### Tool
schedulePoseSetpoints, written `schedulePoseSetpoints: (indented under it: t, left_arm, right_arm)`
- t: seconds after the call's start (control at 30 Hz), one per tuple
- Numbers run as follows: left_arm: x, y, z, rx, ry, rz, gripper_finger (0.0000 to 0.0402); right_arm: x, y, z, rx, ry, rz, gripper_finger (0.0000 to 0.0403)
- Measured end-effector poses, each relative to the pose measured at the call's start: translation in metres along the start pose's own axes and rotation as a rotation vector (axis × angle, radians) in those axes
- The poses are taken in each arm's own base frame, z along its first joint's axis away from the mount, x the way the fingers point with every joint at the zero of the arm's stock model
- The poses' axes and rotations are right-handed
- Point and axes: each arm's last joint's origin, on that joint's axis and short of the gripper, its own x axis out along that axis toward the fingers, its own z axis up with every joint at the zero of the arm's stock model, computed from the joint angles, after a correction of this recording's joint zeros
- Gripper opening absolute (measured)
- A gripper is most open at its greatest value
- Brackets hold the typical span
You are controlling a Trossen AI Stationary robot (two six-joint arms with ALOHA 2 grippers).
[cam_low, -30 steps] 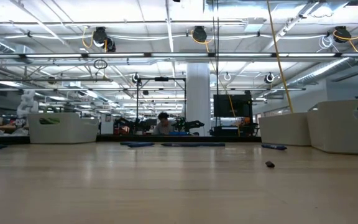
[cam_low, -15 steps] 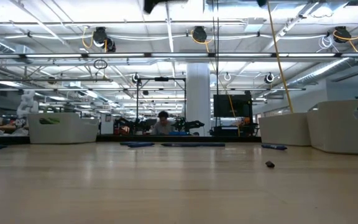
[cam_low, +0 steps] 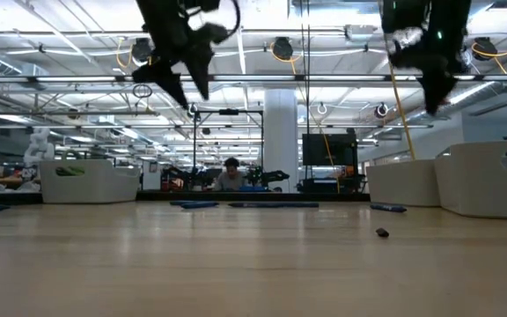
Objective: Sort crayons/erasers/pens/pencils in bins
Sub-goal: Put the orange pencil into the top right gray bin, then put the blue crayon into the middle right gray bin
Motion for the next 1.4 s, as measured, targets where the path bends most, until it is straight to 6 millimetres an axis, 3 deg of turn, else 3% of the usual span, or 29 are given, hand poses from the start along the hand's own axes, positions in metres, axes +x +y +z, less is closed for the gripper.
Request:
schedulePoseSetpoints:
  t: [0.13,0.27,0.57,0.8,0.93,1.07,1.23,1.4]
  left_arm:
    - [0.019,0.004,0.005,-0.151,0.067,0.026,0.0216]
    - [0.038,0.008,0.01,-0.191,0.16,0.011,0.0218]
    - [0.076,0.01,0.007,-0.184,0.225,0.118,0.023]
    - [0.1,-0.003,-0.007,-0.204,0.294,0.137,0.023]
    - [0.116,-0.004,-0.012,-0.189,0.271,0.21,0.023]
    - [0.138,0.003,-0.009,-0.174,0.278,0.25,0.023]
    - [0.16,0.009,-0.01,-0.16,0.271,0.31,0.0208]
    - [0.174,0.008,-0.014,-0.164,0.289,0.305,0.0144]
  right_arm:
    - [0.045,-0.007,-0.018,-0.001,0.172,0.029,0.0018]
    - [0.071,-0.014,-0.03,0.036,0.267,0.022,0.0029]
    - [0.075,-0.024,-0.028,0.089,0.27,-0.013,0.0043]
    - [0.074,-0.024,-0.029,0.073,0.263,-0.009,0.0128]
    - [0.069,-0.023,-0.031,0.077,0.249,0.031,0.0177]
    - [0.051,-0.022,-0.028,0.079,0.23,0.054,0.0194]
    - [0.009,-0.022,-0.013,0.057,0.082,0.069,0.0196]
    - [-0.041,-0.02,0.002,0.073,-0.152,0.117,0.0196]
